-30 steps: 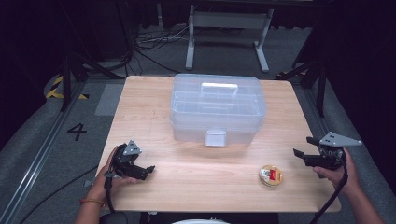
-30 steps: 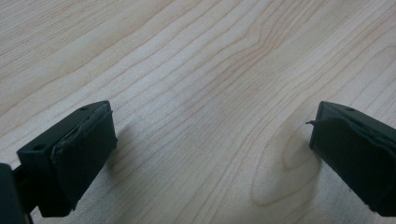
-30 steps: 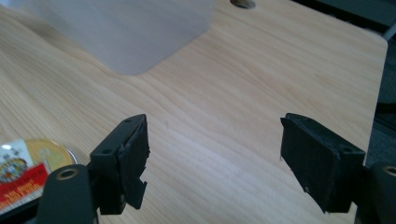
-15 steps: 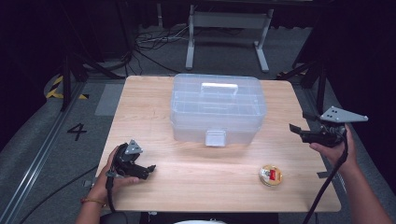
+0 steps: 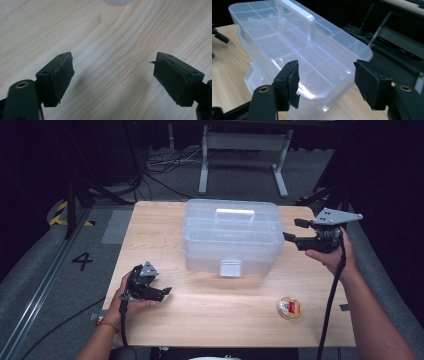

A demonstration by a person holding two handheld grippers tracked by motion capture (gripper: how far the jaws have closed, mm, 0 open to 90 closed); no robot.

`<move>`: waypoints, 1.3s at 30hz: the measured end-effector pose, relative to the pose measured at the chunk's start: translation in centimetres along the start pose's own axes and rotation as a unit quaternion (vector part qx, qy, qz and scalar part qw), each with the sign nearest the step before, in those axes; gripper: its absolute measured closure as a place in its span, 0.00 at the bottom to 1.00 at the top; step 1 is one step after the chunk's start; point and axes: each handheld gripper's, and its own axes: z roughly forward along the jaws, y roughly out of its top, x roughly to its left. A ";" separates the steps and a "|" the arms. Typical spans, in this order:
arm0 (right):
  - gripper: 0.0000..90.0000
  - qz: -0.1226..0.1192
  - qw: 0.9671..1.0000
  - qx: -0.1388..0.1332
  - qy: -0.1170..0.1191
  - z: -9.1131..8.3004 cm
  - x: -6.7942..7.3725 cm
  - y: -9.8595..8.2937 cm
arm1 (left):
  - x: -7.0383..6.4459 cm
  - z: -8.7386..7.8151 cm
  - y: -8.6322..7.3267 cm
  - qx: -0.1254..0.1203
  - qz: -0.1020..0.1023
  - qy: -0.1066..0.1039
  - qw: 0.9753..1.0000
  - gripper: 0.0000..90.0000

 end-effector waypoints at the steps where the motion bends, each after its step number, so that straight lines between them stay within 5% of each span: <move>1: 0.41 -0.005 1.000 0.003 0.000 0.5 0.2 0.5 | 0.1 -0.2 0.6 -0.007 -0.004 -0.005 1.000 0.20; 7: 0.45 -0.010 0.999 0.026 0.021 3.3 0.7 2.5 | 0.1 -0.1 4.5 -0.046 0.027 0.001 0.999 0.19; 12: 0.46 -0.020 0.998 0.060 0.027 5.8 1.1 3.4 | 0.1 0.3 6.4 -0.089 0.028 -0.011 0.996 0.18; 23: 0.51 -0.018 0.994 0.097 0.037 9.8 0.8 5.0 | 0.3 2.9 8.7 -0.088 0.039 -0.018 0.995 0.18; 26: 0.63 -0.023 0.993 0.108 0.038 10.7 1.0 5.3 | 0.3 3.4 9.1 -0.091 0.035 -0.016 0.995 0.10; 34: 0.78 -0.017 0.993 0.116 0.029 11.5 1.3 5.5 | 0.9 4.0 9.1 -0.100 0.018 -0.044 0.994 0.05; 39: 0.84 -0.016 0.994 0.110 0.019 11.6 1.4 5.3 | 0.8 4.0 9.1 -0.093 0.019 -0.042 0.995 0.07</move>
